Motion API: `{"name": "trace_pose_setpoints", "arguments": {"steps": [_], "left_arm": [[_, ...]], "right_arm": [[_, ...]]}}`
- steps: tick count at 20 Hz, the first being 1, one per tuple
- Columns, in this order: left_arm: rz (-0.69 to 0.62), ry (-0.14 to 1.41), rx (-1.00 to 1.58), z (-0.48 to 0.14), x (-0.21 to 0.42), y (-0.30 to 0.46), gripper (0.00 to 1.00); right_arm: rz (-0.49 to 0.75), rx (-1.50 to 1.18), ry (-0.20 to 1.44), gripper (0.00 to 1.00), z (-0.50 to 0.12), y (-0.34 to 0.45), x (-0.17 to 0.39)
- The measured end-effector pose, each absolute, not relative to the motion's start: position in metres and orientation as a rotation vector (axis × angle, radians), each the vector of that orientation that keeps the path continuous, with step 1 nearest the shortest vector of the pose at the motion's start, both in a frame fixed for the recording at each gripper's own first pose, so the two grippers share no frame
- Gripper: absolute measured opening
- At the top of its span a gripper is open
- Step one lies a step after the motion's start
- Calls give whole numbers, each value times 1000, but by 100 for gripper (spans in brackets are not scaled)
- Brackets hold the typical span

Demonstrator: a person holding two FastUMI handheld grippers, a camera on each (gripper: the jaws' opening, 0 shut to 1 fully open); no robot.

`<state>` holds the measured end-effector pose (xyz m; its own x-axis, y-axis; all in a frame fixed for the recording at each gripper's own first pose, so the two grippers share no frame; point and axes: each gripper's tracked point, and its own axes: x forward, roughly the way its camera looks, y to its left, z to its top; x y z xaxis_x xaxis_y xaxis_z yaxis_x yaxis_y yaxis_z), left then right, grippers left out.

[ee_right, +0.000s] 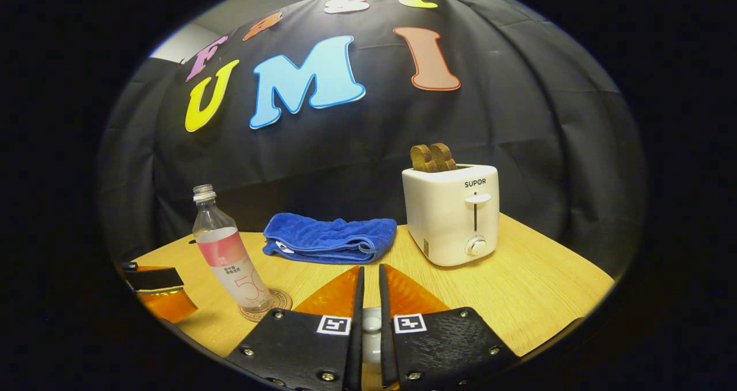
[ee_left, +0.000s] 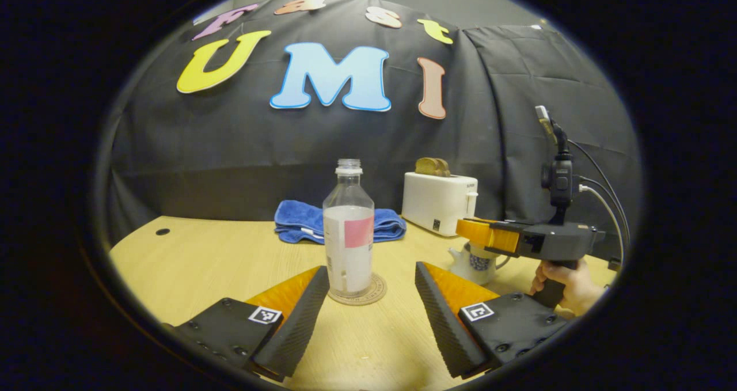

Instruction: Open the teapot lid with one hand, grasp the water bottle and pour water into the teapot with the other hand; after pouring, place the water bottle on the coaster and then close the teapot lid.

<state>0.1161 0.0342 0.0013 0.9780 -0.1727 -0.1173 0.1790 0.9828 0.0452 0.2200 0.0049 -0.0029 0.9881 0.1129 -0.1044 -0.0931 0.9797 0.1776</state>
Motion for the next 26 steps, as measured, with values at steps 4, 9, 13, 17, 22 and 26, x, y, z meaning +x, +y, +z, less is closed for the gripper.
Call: {"name": "trace_pose_setpoints", "arguments": {"steps": [4, 9, 13, 17, 22, 26], "left_arm": [[-180, 121, 73, -2, 116, 32, 100], [-178, 125, 86, -5, 116, 31, 100], [-188, 106, 95, 3, 112, 22, 100], [-200, 99, 63, 2, 106, 12, 100], [-152, 90, 46, -2, 96, 27, 99], [-124, 88, 47, -13, 84, 27, 99]], "right_arm": [[97, 175, 121, 17, -3, 6, 216], [81, 136, 88, 50, 12, 4, 206], [95, 143, -24, 79, 58, 14, 182], [69, 154, -86, 86, 72, 8, 164], [57, 224, -71, 86, 64, -9, 139], [30, 205, -40, 89, 43, -15, 117]]}}
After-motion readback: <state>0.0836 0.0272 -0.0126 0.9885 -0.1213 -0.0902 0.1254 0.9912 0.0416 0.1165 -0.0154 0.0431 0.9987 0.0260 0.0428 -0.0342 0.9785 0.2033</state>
